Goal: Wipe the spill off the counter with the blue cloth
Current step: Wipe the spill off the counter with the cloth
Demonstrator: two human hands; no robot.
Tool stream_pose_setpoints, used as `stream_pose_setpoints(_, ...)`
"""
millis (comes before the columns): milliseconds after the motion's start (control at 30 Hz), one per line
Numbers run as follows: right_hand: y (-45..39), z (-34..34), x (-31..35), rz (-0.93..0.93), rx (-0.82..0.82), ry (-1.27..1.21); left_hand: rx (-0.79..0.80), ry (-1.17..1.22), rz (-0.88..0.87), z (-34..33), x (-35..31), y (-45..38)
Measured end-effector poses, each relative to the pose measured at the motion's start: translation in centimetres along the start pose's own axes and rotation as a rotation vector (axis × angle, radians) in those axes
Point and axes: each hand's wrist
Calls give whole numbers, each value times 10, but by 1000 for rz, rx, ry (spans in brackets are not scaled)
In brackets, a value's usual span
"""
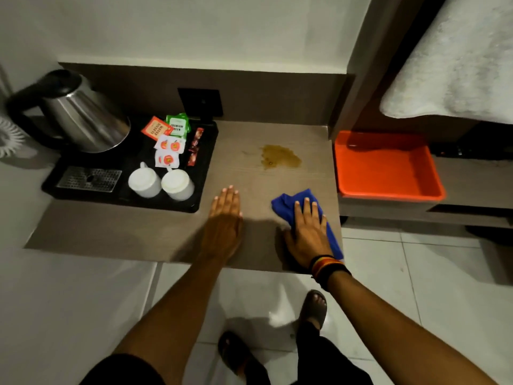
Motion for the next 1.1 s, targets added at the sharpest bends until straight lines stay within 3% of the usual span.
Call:
stream_pose_setpoints(200,-38,-10,16,80,-214,96,-108,35,38,-1,40,16)
stream_pose_setpoints(333,-25,-21,74,282,-189,45,-89,3,48,0,37,12)
stream_pose_setpoints(467,21,-24,32,465,-140,38,-61,7,39,8,34,12)
stream_pose_setpoints(600,7,-16,-20,252,-147,-8,-81,22,49,4,37,14)
stream_pose_setpoints(700,-36,-12,10,93,-224,-3,-90,27,53,1,40,14)
stream_pose_setpoints(833,-35,-21,66,225,-185,31,-86,15,62,2,38,14)
stream_pose_setpoints(967,6,-23,35,437,-117,22,-73,21,74,8,31,16)
stream_pose_setpoints(1100,-21,-11,-21,249,-179,-47,-96,39,84,0,38,15)
Point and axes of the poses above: each hand's wrist, its own y-axis away from the middle knuckle, its own z-axis out of the back of the hand, x = y × z, and after that the axes turned 13 degrees about y, right-handed
